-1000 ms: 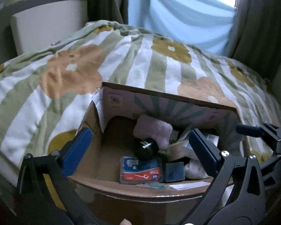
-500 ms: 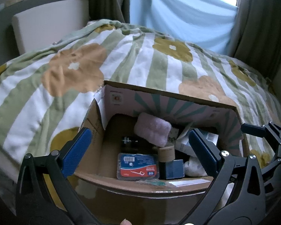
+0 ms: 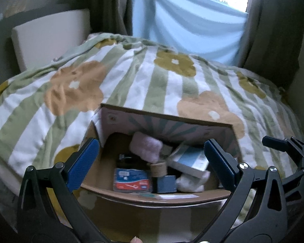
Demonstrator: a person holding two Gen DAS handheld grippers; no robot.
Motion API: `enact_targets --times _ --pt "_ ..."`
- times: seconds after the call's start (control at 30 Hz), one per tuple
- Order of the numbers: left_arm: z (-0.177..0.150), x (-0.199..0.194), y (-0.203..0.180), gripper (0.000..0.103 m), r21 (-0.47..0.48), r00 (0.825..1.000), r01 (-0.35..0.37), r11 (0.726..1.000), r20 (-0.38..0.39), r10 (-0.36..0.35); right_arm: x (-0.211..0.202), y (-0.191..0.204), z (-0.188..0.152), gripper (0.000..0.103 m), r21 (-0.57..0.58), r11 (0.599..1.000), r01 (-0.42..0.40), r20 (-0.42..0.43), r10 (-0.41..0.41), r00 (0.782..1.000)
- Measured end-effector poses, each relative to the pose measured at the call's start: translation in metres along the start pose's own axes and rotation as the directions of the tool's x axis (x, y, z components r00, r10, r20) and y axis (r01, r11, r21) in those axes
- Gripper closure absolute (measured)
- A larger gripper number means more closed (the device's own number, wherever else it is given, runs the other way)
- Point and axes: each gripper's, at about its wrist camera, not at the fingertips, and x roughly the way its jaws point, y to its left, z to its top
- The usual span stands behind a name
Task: Organize objects
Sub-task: 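Withdraw both open tools from the box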
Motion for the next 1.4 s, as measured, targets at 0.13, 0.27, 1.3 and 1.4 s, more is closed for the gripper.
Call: enact_targets --times 0.13,0.27,1.3,1.4 --pt "0.007 -0.014 -0.023 0.0 0.023 1.0 0.024 0.999 0.017 -0.024 -0.028 -0.017 0.0 0.001 0.052 0.997 0.054 0.036 -0.056 0.998" --pt "0.011 -0.026 -0.053 0.0 0.048 0.998 0.062 0.997 0.025 -0.063 -0.054 -0.036 -0.003 0.001 0.082 0.989 0.127 0.054 -0.132 0.99" --pt "-0.045 -0.067 -0.176 0.0 0.187 0.986 0.157 0.97 0.018 -0.163 -0.173 -0.147 -0.103 0.001 0.357 0.865 0.352 0.081 -0.404 0.911" --pt "-0.044 -0.067 -0.175 0.0 0.188 0.987 0.156 0.97 0.019 -0.162 -0.174 -0.147 -0.104 0.001 0.359 0.865 0.351 0.087 -0.405 0.91"
